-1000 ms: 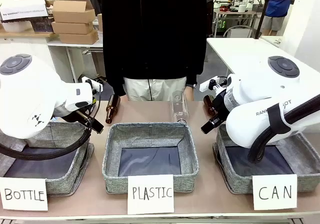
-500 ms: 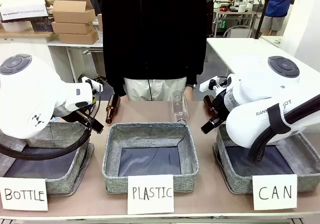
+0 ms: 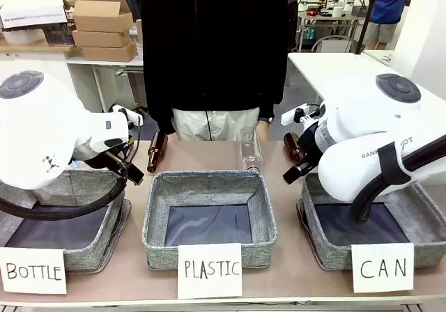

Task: Sort the can waste into the basket.
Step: Pick up the can waste from the table and place it in the right Fabric basket.

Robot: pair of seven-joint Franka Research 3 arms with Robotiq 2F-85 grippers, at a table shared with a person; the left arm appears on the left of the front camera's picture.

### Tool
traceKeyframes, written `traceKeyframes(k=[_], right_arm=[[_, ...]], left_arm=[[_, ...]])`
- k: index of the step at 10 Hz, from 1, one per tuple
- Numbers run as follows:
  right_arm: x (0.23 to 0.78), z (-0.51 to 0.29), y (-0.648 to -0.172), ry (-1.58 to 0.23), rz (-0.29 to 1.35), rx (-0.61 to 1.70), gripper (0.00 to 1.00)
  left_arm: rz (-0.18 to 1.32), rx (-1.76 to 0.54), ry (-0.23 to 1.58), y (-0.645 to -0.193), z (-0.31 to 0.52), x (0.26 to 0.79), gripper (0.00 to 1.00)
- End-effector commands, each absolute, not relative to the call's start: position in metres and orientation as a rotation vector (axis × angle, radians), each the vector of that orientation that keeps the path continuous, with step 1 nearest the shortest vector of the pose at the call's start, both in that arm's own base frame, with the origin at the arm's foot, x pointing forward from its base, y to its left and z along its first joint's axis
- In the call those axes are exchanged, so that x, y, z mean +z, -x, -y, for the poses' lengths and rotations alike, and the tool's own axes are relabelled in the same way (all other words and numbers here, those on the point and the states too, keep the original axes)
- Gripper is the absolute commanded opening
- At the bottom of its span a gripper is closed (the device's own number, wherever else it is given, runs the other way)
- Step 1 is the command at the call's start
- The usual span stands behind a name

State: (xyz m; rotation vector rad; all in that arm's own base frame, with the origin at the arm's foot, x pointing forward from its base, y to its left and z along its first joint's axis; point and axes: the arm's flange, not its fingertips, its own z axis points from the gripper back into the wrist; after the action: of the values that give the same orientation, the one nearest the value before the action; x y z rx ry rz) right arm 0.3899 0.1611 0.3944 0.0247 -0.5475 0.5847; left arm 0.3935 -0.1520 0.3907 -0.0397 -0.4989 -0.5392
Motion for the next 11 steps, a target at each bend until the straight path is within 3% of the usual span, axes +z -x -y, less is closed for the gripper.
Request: traceKeyframes(k=[1, 2, 4, 5, 6, 7, 8, 10, 11], right_arm=[[0.464, -0.142, -0.313, -0.044, 0.535, 0.413, 1.0], [0.489, -0.117, -0.272, -0.096, 0.565, 0.39, 1.0], [0.496, -0.085, -0.212, -0.115, 0.613, 0.338, 1.0], [0.511, -0.139, -0.326, -0.098, 0.562, 0.422, 1.0], [0.511, -0.139, -0.326, -0.098, 0.562, 0.422, 1.0], [0.556, -0.121, -0.282, -0.117, 0.595, 0.395, 1.0], [0.554, -0.123, -0.291, -0.341, 0.564, 0.404, 1.0], [0.581, -0.065, -0.275, -1.111, 0.292, 0.189, 1.0], [0.583, -0.025, -0.273, -1.264, 0.217, 0.008, 1.0]], left_arm=[[0.513, -0.407, 0.086, -0.319, 0.152, 0.475, 1.0], [0.636, -0.423, 0.081, -0.265, 0.146, 0.507, 1.0], [0.662, -0.495, 0.131, -0.203, 0.15, 0.511, 1.0], [0.599, -0.455, 0.093, -0.31, 0.17, 0.527, 1.0], [0.599, -0.455, 0.093, -0.31, 0.17, 0.527, 1.0], [0.656, -0.483, 0.108, -0.257, 0.173, 0.571, 1.0], [0.561, -0.563, 0.263, -0.265, 0.17, 0.572, 1.0], [0.432, -0.498, 0.884, -0.263, 0.098, 0.596, 1.0], [0.425, -0.304, 1.041, -0.27, 0.05, 0.596, 1.0]])
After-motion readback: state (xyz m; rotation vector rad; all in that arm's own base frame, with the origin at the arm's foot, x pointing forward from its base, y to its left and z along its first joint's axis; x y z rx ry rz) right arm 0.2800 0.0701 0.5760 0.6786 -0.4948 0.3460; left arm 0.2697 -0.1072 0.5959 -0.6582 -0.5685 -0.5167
